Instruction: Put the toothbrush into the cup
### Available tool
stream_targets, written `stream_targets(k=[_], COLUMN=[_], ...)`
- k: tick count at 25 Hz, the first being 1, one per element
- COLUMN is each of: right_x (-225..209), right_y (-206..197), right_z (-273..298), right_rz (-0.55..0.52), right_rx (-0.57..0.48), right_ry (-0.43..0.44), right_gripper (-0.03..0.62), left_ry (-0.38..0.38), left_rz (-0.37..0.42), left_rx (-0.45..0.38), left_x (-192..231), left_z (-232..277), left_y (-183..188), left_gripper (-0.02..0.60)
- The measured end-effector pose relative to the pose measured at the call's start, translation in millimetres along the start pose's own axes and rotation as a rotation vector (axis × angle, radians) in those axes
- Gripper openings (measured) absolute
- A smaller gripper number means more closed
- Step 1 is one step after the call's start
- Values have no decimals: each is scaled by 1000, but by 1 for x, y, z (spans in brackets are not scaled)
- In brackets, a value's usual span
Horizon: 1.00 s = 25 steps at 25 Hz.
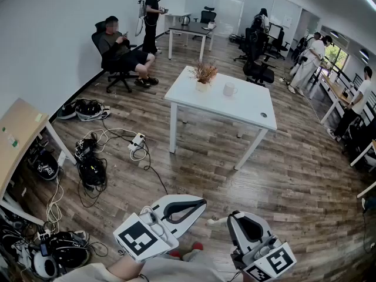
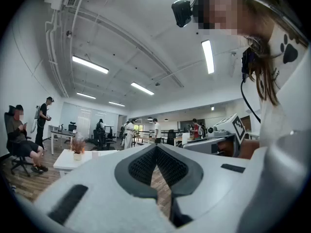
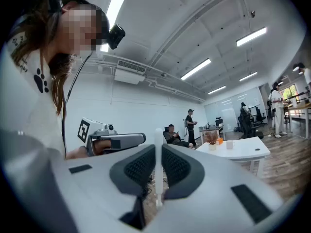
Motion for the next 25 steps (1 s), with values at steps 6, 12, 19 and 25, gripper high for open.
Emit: stream_targets(k=[6,12,19,25], right_x=[-8,-16,-32,-60], right_y=[5,9,8,22], right_z=[6,10,28,55], right_rz=[-14,-10,-18,-27], right_rx=[-21,-15,-2,-25], right_ry=[-20,-27,-99,-119], right_gripper=[51,50,51,51], left_ry=[-10,-21,-8,1], left_rz=[18,41,122,159], left_rx=[6,26,81,102], left_x=[6,6,26,52], left_z=[6,15,44,81], left_y=[7,10,-9,-4], left_gripper=[8,8,7,8])
Point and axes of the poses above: the fingertips, and each gripper's own axes: z forward along the fingers, x to its left, y out of its top, the point moved 3 cm from there along -z, backward along the fingers, and after that the axes turned 1 degree about x, right-handed, at the moved point
